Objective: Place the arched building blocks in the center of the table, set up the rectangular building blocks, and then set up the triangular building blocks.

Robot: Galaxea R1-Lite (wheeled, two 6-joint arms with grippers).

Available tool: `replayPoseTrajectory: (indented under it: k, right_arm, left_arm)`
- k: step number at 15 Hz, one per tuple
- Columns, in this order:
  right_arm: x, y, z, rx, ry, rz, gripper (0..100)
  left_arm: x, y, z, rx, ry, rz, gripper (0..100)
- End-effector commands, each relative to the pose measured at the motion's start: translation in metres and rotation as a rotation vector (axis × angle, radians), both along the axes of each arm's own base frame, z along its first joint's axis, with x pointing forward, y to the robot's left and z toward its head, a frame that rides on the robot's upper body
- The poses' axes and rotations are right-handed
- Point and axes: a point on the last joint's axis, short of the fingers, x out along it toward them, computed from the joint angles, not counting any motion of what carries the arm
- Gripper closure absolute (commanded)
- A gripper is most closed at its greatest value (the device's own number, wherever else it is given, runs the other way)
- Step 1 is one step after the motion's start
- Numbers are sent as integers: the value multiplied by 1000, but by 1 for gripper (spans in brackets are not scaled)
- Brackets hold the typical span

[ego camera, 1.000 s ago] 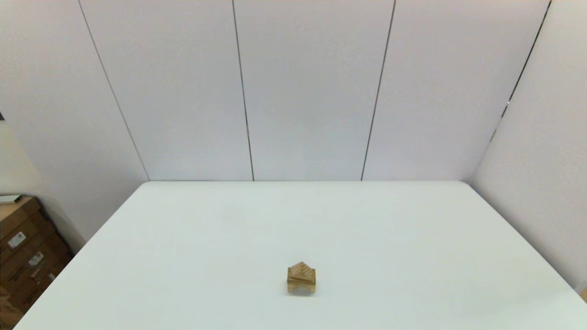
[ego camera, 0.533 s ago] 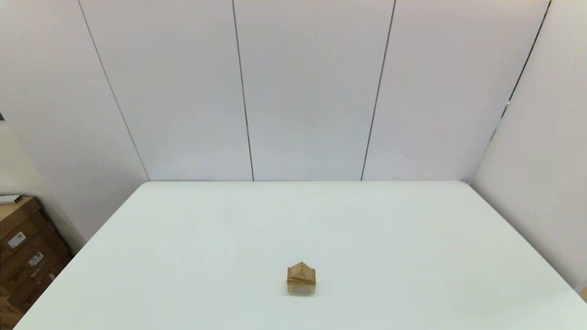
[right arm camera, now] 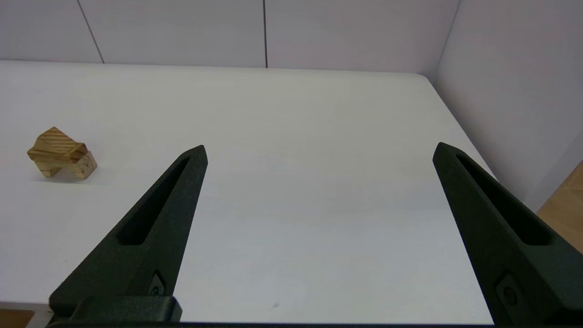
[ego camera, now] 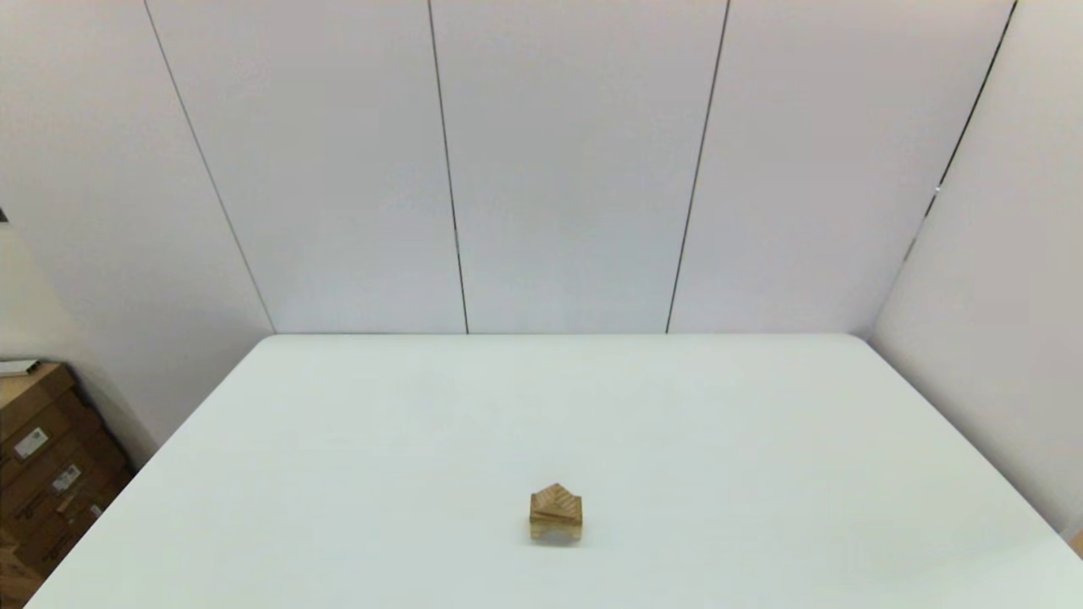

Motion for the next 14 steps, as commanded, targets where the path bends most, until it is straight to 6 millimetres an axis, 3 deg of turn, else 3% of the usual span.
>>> replayPoseTrajectory:
  k: [1,3,7,14]
  right_arm:
    - [0,0,0,0,3,1,0]
    - [0,0,0,1,3,1,0]
    - [0,0,0,1,3,1,0]
    - [0,0,0,1,1,-1,0]
  left_arm:
    - [4,-5,-10,-4,36,-201,0]
    - [6,-6,-17,-56,59,-265,0]
    - [6,-5,-17,-201,42,-210,0]
    - [6,-4,-17,-219,40,-203,0]
